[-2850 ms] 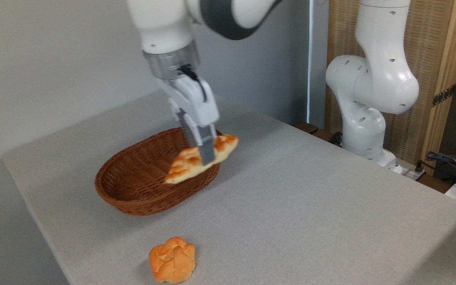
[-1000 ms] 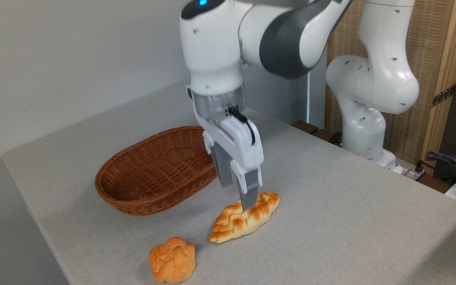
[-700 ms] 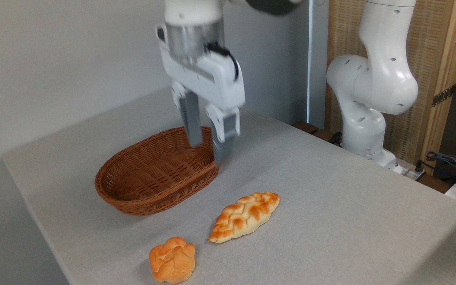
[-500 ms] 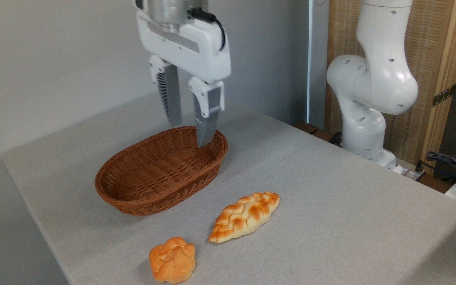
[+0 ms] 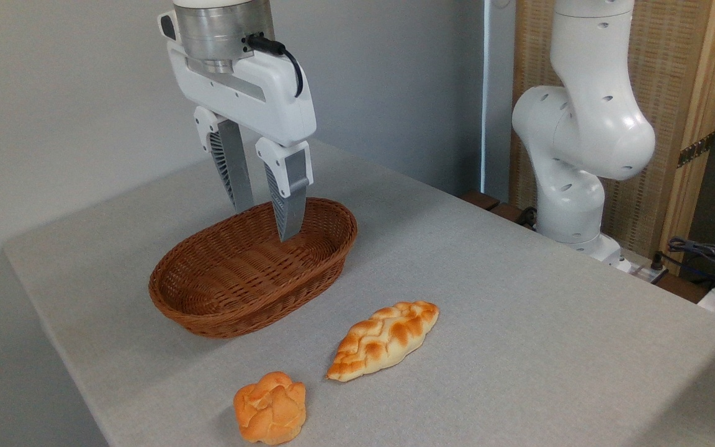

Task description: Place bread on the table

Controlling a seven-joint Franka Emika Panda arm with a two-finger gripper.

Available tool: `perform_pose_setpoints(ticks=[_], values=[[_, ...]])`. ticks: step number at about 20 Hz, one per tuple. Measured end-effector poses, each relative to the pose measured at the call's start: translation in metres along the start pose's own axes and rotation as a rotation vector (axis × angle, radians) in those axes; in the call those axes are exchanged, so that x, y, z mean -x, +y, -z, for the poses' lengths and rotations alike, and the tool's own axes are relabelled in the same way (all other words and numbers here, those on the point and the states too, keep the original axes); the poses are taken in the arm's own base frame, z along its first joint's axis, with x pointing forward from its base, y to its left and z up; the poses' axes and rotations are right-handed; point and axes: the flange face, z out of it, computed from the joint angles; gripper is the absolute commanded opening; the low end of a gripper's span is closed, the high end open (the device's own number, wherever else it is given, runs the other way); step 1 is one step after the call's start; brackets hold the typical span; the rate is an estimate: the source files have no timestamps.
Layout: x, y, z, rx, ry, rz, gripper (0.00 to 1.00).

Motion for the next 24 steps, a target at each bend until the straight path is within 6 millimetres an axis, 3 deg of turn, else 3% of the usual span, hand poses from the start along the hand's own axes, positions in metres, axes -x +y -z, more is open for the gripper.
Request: perform_pose_setpoints(ticks=[24], values=[[0.0006, -0.0026, 0.0041, -0.028, -0.023, 0.017, 1.0]])
